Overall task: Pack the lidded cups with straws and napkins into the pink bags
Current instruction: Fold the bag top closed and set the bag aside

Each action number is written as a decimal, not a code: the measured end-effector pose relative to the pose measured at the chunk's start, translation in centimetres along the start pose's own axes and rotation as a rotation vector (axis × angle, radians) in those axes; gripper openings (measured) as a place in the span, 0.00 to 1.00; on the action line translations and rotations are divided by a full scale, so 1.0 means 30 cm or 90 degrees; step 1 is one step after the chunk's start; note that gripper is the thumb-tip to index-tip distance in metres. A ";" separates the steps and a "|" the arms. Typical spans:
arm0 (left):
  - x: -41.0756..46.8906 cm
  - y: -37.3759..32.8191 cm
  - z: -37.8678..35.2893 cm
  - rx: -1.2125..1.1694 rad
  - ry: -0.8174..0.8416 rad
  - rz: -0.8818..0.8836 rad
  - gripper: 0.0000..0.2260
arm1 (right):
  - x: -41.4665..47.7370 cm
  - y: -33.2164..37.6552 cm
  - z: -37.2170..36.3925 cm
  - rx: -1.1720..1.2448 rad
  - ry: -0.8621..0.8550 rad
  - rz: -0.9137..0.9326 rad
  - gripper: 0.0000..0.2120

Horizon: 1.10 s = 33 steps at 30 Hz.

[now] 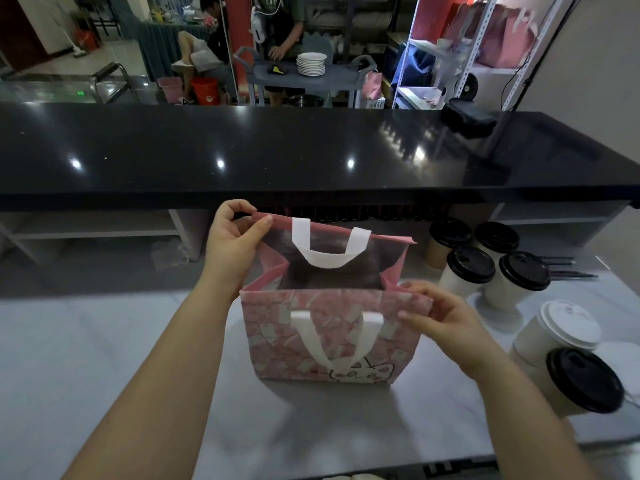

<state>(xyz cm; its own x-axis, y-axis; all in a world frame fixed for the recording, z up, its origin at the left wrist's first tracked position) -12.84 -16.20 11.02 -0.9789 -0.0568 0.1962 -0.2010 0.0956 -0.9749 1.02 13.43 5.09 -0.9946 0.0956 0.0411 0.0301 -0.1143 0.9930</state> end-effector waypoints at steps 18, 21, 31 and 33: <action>0.001 0.007 0.042 0.055 0.005 -0.070 0.13 | 0.199 -0.014 0.018 0.104 -0.118 0.050 0.05; -0.026 0.034 0.051 0.063 0.072 -0.051 0.16 | 0.193 -0.035 0.027 0.110 -0.155 0.064 0.06; -0.177 0.140 0.023 0.127 0.339 0.072 0.43 | 0.192 -0.045 0.026 0.110 -0.184 0.088 0.11; -0.204 0.156 0.016 0.123 0.398 0.094 0.50 | 0.191 -0.047 0.023 0.130 -0.190 0.095 0.11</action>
<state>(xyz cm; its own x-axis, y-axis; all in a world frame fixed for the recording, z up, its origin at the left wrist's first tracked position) -7.76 -15.89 5.20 -0.8442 0.5353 0.0263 -0.1103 -0.1255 -0.9859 -4.64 14.84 4.00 -0.9057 0.3802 0.1875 0.2218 0.0479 0.9739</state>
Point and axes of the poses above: each hand's wrist, its own x-axis towards the middle knuckle, its own z-axis out of the back of the hand, y = z × x, the point moved 9 cm from there along x, towards the middle knuckle, and after that the axes turned 2 degrees about -y, right-handed, at the moved point
